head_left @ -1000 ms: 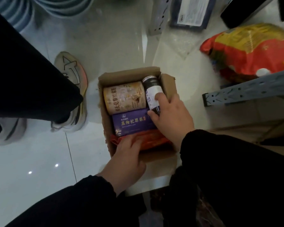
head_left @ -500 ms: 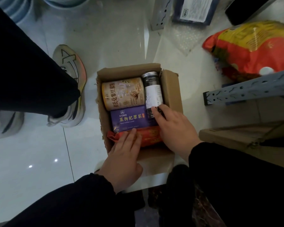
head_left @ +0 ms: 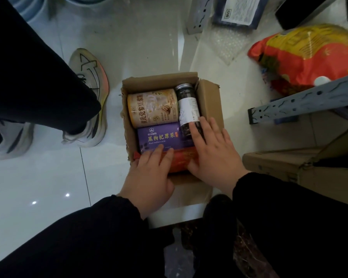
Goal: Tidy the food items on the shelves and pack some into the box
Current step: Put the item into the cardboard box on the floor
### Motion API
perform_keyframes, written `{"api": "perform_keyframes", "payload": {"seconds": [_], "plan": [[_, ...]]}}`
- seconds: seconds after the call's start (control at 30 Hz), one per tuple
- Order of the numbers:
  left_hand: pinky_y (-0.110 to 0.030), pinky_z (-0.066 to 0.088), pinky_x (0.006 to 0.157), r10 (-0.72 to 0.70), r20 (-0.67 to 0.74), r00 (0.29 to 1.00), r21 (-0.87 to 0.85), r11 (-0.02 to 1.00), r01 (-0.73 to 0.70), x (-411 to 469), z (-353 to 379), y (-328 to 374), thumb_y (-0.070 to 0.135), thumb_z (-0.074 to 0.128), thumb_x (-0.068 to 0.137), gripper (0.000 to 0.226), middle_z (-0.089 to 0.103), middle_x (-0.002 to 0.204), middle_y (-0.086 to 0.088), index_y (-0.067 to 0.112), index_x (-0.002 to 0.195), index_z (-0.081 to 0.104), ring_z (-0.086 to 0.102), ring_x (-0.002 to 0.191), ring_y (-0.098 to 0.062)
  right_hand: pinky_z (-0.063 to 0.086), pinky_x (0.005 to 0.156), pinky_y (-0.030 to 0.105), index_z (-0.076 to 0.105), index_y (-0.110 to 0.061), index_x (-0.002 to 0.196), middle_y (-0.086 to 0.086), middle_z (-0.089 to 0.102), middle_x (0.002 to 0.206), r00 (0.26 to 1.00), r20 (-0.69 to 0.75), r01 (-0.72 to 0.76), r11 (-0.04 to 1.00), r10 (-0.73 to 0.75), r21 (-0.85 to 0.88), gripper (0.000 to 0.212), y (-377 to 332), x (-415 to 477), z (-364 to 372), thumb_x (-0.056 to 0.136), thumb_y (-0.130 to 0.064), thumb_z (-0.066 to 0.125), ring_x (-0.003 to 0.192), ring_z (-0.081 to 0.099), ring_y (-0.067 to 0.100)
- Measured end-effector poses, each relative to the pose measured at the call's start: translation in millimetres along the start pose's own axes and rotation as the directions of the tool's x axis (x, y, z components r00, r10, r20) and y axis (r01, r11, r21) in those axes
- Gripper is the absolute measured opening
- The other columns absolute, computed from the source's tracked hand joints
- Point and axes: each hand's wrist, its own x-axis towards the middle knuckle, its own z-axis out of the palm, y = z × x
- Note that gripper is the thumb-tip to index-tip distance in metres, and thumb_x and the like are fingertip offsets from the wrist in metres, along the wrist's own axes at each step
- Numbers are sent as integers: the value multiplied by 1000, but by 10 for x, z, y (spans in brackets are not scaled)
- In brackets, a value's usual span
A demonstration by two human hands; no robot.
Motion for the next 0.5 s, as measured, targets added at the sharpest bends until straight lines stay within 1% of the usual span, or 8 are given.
{"api": "perform_keyframes", "payload": {"seconds": [0.03, 0.1, 0.17, 0.2, 0.27, 0.33, 0.4, 0.5], "plan": [[-59, 50, 102, -19, -26, 999, 40, 999, 20, -2, -42, -9, 43, 41, 76, 81, 53, 149, -21, 9, 149, 52, 51, 133, -42, 3, 127, 54, 2, -22, 166, 11, -1, 174, 1000, -2, 1, 1000, -1, 0, 94, 0, -33, -20, 93, -51, 53, 161, -6, 32], [-62, 39, 113, -15, -114, 993, 117, 993, 28, -14, -163, -7, 48, 37, 78, 87, 42, 158, -22, 7, 154, 44, 38, 146, -44, 0, 127, 53, 0, -24, 166, 10, -3, 174, 1000, -25, -3, 1000, 3, 7, 91, -19, -109, -94, 95, -53, 50, 161, -7, 31], [-64, 21, 122, -29, -158, 987, 151, 987, 54, -74, -318, 14, 54, 34, 83, 90, 22, 170, -18, 11, 162, 27, 17, 157, -42, -1, 127, 53, 1, -25, 166, 10, -4, 175, 999, -46, -11, 1000, 12, 17, 90, -82, -209, -217, 93, -56, 43, 161, -8, 30], [-64, 13, 124, -39, -172, 984, 149, 987, 65, -129, -419, 30, 56, 33, 87, 90, 12, 172, -16, 13, 165, 17, 6, 159, -40, 0, 127, 53, 2, -26, 166, 9, -3, 175, 998, -56, -17, 1000, 18, 22, 90, -128, -276, -294, 90, -60, 37, 161, -8, 30], [-63, 3, 124, -54, -207, 977, 136, 987, 83, -263, -654, 61, 59, 33, 93, 89, -2, 174, -11, 18, 166, 2, -7, 160, -36, 1, 127, 54, 3, -25, 166, 9, -2, 175, 997, -76, -24, 999, 26, 34, 94, -254, -448, -499, 84, -63, 28, 161, -7, 29], [-64, 0, 124, -57, -212, 976, 133, 987, 86, -464, -944, 123, 62, 33, 94, 91, -7, 174, -9, 20, 166, -2, -10, 159, -35, 0, 127, 54, 5, -24, 167, 8, -2, 175, 997, -77, -18, 998, 22, 59, 94, -397, -647, -787, 86, -62, 36, 161, -8, 28], [-65, -1, 124, -49, -231, 972, 138, 987, 83, -717, -1246, 205, 64, 29, 90, 93, -6, 174, -8, 21, 166, -2, -10, 159, -36, 0, 127, 55, 6, -23, 167, 9, -3, 175, 996, -87, -20, 996, 28, 83, 95, -554, -870, -1126, 90, -61, 46, 161, -8, 28], [-65, -4, 124, -42, -242, 969, 134, 988, 76, -1160, -1742, 325, 64, 34, 93, 92, -7, 174, -7, 22, 166, -3, -12, 159, -34, 4, 126, 59, 13, -22, 166, 12, 3, 174, 989, -144, -20, 994, 35, 105, 98, -796, -1238, -1646, 82, -66, 38, 161, -4, 31]]}}
